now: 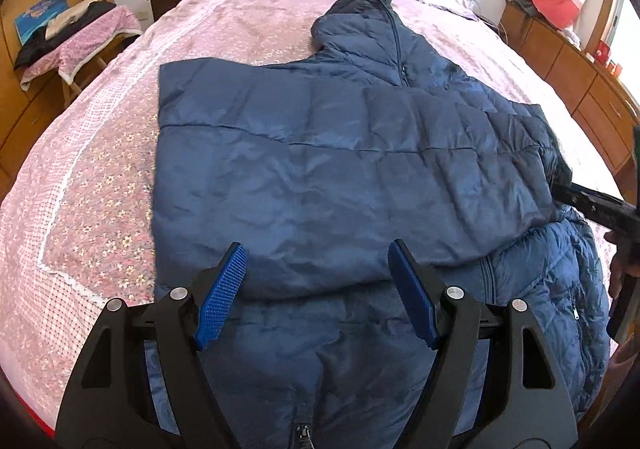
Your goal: Fold large clothes
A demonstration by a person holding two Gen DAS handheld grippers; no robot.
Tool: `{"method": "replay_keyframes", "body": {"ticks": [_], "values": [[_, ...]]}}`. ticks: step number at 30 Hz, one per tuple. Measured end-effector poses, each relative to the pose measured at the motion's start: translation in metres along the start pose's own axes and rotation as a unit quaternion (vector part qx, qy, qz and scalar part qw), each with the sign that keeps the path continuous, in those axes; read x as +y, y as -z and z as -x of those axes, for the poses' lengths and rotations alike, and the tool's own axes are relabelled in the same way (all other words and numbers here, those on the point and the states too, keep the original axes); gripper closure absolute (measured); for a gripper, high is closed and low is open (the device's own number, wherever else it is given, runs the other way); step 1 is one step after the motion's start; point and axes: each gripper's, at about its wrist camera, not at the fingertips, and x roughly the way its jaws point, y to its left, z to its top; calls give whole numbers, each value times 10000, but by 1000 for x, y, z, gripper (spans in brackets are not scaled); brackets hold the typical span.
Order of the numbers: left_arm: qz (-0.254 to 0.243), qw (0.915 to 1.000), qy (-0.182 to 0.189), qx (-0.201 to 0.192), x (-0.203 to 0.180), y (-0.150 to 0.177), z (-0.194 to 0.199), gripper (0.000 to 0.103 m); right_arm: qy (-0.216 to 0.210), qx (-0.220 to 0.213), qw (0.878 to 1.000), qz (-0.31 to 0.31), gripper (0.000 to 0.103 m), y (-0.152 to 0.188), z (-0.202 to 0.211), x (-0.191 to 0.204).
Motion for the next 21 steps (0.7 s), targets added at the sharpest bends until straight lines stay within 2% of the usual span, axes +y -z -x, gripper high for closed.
{"method": "replay_keyframes", "body": {"ticks": [4,10,13,17,18,19,20,21], "values": [[-22,10000,-4,3,-1,-1,-2,30,-86,11,9999,70,36,8,13,-9],[6,10000,-27,-19,1,-1,1,30,-238,-124,9995,-158,29,-9,26,-23],[25,10000,-75,-37,4,-1,3,30,-261,-63,9993,-271,28,-25,13,-22],[101,9998,-134,-146,13,0,10,30,-315,230,9979,-520,30,-35,-19,-19],[118,9996,-122,-204,15,0,12,30,-313,308,9976,-540,34,-35,-27,-17],[131,9995,-114,-281,18,0,16,30,-328,377,9974,-516,57,-35,-34,-13],[138,9992,-121,-355,21,-1,19,30,-490,413,9968,-488,73,-34,-37,-10],[139,9990,-130,-404,22,-3,20,30,-559,391,9968,-418,79,-34,-35,-6]]}}
